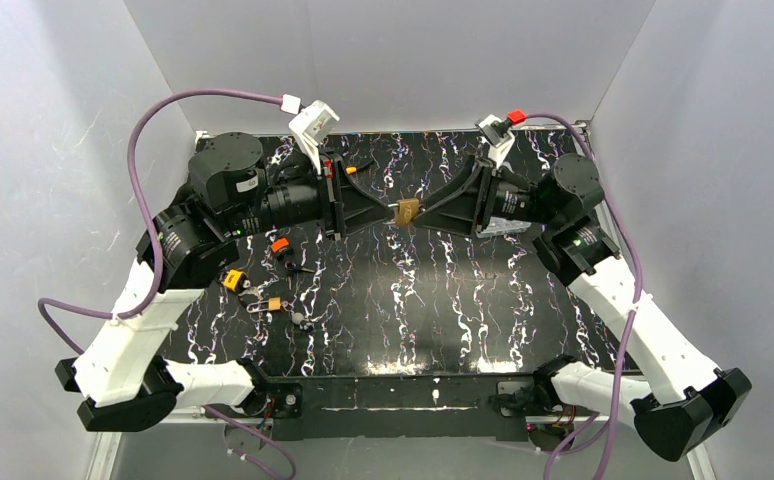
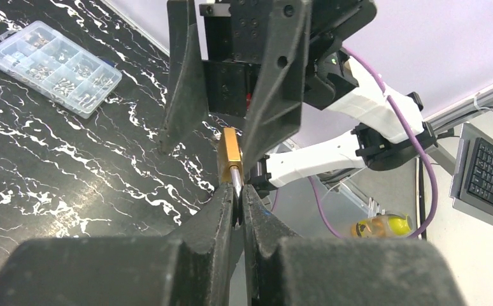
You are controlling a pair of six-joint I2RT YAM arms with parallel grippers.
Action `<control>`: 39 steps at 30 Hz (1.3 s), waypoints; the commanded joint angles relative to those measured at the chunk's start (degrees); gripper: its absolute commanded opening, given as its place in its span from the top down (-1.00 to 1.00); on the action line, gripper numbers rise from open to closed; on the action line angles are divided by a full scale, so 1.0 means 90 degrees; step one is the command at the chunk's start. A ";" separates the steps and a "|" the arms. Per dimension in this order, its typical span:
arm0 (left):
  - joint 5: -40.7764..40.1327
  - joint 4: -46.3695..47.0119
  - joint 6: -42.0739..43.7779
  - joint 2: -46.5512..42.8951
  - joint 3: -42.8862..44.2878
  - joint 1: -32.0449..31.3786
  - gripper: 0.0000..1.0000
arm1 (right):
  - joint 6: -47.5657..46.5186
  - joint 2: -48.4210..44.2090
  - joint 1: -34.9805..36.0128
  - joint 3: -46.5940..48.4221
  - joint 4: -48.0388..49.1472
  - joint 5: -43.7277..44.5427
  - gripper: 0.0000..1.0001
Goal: Lock with the key
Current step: Lock the lock.
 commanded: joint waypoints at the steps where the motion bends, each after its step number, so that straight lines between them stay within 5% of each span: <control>1: 0.0337 0.0361 -0.0070 -0.0159 0.0141 0.0015 1.00 | 0.0308 -0.0290 -0.0336 -0.0263 0.0820 -0.0042 -0.43; 14: 0.0417 -0.0009 -0.0193 0.0037 0.0437 0.0019 1.00 | 0.0995 -0.0751 -0.0666 -0.0749 0.2478 -0.0147 -0.43; 19: 0.0655 -0.0065 -0.0234 0.0102 0.0495 0.0024 1.00 | 0.0909 -0.0785 -0.0669 -0.0624 0.2352 -0.0136 -0.43; 23: 0.0752 0.0047 -0.0274 0.0115 0.0435 0.0020 1.00 | 0.0866 -0.0651 -0.0662 -0.0399 0.2156 -0.0255 -0.30; 28: 0.0784 0.0106 -0.0316 0.0158 0.0444 0.0017 1.00 | 0.0895 -0.0442 -0.0613 -0.0153 0.2051 -0.0439 0.08; 39: 0.0434 -0.0099 -0.0333 0.0233 0.0544 0.0029 1.00 | 0.0831 -0.0383 -0.0307 -0.0077 0.1975 -0.0661 0.13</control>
